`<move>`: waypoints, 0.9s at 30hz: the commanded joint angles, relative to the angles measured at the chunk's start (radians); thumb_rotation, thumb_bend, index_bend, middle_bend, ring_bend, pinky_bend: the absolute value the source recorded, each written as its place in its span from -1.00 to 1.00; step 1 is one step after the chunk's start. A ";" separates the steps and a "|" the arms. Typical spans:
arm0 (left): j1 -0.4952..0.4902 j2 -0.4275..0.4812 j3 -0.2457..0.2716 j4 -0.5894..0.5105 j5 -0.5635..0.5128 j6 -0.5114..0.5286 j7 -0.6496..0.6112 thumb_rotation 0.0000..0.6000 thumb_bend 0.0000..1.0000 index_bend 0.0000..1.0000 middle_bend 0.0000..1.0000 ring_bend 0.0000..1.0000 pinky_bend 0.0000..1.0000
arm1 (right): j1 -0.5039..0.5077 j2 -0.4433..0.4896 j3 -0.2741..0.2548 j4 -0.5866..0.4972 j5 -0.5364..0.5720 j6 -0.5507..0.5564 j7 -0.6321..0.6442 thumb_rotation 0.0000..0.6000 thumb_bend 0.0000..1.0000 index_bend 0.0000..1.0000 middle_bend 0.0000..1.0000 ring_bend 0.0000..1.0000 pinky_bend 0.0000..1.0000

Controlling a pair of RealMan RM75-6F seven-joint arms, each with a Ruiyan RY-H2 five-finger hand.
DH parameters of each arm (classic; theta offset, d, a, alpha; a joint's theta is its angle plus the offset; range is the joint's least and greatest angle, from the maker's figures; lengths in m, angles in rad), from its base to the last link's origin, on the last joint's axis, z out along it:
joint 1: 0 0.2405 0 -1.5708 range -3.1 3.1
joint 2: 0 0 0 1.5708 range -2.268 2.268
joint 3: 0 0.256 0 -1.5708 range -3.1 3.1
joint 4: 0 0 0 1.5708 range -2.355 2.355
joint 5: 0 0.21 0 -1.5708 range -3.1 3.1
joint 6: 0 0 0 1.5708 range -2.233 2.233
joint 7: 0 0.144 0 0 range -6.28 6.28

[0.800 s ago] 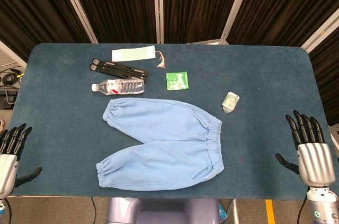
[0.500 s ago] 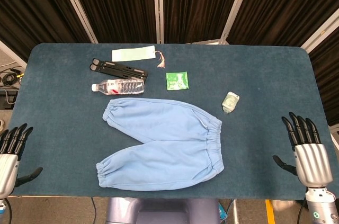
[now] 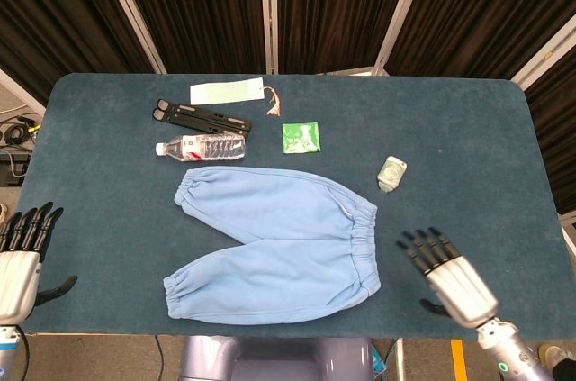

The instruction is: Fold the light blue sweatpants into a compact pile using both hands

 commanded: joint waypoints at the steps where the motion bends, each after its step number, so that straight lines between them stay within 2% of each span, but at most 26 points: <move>1: -0.011 -0.010 -0.010 0.001 -0.025 -0.016 0.017 1.00 -1.00 -1.00 -1.00 -1.00 -1.00 | 0.112 -0.089 -0.059 0.141 -0.159 -0.062 0.090 1.00 -1.00 -0.68 -0.70 -0.90 -0.69; 4: -0.017 -0.017 -0.016 0.004 -0.044 -0.026 0.028 1.00 -1.00 -1.00 -1.00 -1.00 -1.00 | 0.151 -0.140 -0.058 0.184 -0.188 -0.085 0.094 1.00 -1.00 -0.61 -0.60 -0.80 -0.59; 9: -0.024 -0.020 -0.022 0.012 -0.066 -0.036 0.031 1.00 -1.00 -1.00 -1.00 -1.00 -1.00 | 0.200 -0.209 -0.061 0.230 -0.210 -0.145 0.069 1.00 -1.00 -0.60 -0.57 -0.75 -0.52; 20: -0.030 -0.024 -0.021 0.017 -0.079 -0.041 0.036 1.00 -1.00 -1.00 -1.00 -1.00 -1.00 | 0.254 -0.353 -0.032 0.323 -0.167 -0.221 -0.013 1.00 -0.83 -0.54 -0.47 -0.62 -0.41; 24: -0.032 -0.026 -0.020 0.017 -0.082 -0.042 0.037 1.00 -1.00 -1.00 -1.00 -1.00 -1.00 | 0.268 -0.373 -0.031 0.362 -0.162 -0.224 -0.046 1.00 -0.64 -0.32 -0.30 -0.46 -0.30; 27: -0.035 -0.027 -0.018 0.019 -0.084 -0.047 0.038 1.00 -1.00 -1.00 -1.00 -1.00 -1.00 | 0.272 -0.381 -0.035 0.387 -0.156 -0.203 -0.031 1.00 -0.40 -0.05 -0.06 -0.25 -0.18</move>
